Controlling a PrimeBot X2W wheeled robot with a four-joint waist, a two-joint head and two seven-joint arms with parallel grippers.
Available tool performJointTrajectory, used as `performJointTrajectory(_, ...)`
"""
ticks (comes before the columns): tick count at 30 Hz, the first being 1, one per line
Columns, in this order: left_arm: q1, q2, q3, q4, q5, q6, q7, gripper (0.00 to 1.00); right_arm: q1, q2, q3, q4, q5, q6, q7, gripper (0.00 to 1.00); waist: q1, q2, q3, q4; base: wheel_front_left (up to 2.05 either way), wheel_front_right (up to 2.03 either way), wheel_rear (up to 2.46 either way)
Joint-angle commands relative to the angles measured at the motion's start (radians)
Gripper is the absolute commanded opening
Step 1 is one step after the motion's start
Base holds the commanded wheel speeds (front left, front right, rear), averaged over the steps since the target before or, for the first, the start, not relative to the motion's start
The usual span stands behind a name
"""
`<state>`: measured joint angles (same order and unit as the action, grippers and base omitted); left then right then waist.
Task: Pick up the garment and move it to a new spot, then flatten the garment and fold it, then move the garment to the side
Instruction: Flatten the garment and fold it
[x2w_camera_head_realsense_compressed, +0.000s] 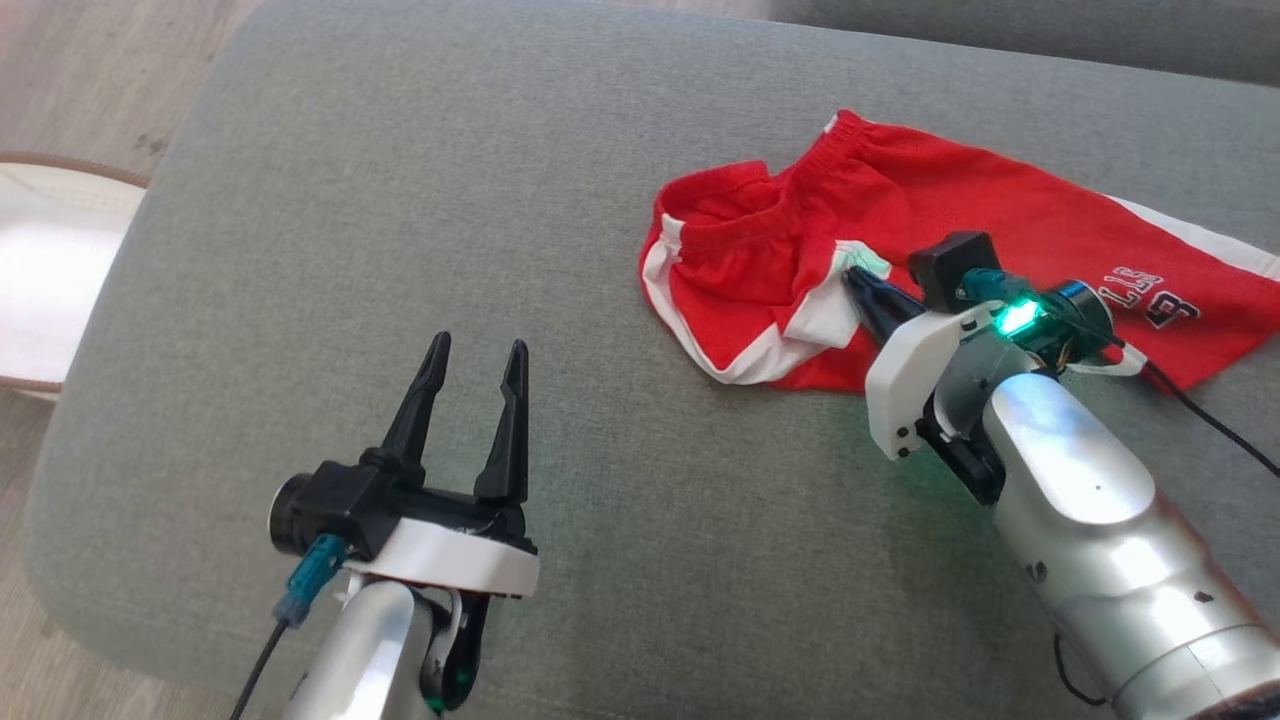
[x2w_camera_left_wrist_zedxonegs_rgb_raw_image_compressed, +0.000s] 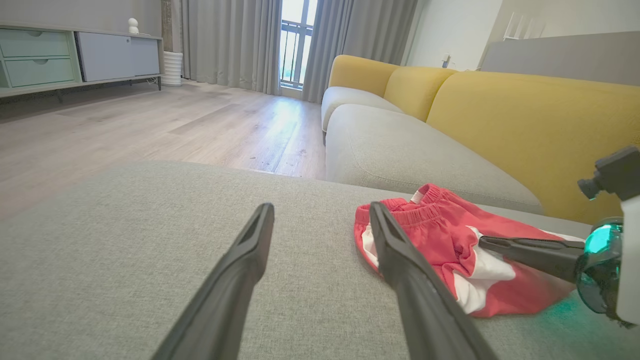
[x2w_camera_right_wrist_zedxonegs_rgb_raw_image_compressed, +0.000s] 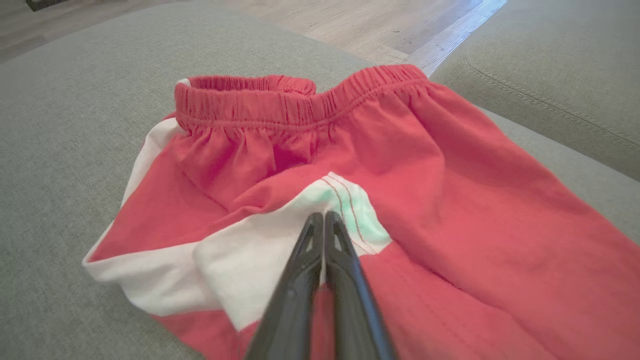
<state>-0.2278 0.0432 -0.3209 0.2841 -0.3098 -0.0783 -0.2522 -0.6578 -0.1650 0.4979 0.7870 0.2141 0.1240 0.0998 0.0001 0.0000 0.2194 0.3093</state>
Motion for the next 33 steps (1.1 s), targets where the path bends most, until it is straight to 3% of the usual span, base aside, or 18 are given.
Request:
performJointTrajectory(1, -0.039, 0.007, 0.036, -0.028, -0.005, 0.006, -0.010, 1.00, -0.031, 0.018, 0.014, -0.025, 0.009, 0.007, -0.022, 0.00, -0.0001, 0.0000, 0.000, -0.007, 0.00, 0.00, 0.00)
performJointTrajectory(9, -0.041, 0.007, 0.055, -0.025, 0.011, 0.002, -0.010, 1.00, -0.023, 0.018, -0.014, -0.038, 0.037, 0.007, -0.105, 0.00, -0.0001, 0.0000, -0.010, -0.061, 0.00, 0.00, 0.00)
performJointTrajectory(17, -0.025, 0.007, 0.084, -0.031, 0.023, 0.001, -0.010, 1.00, 0.054, -0.004, -0.152, -0.117, 0.030, 0.007, -0.172, 0.00, -0.0001, 0.0000, -0.046, -0.120, 0.00, 0.00, 0.00)
performJointTrajectory(23, -0.003, 0.007, 0.115, -0.038, 0.033, -0.001, -0.010, 1.00, 0.197, 0.002, -0.316, -0.256, -0.021, 0.007, -0.159, 0.00, -0.0001, 0.0000, -0.066, -0.181, 0.00, 0.00, 0.00)
performJointTrajectory(33, 0.007, 0.007, 0.142, -0.043, 0.053, -0.016, -0.010, 1.00, 0.477, 0.095, -0.544, -0.543, -0.107, 0.007, -0.055, 0.00, -0.0001, 0.0000, -0.083, -0.276, 0.00, 0.00, 0.00)
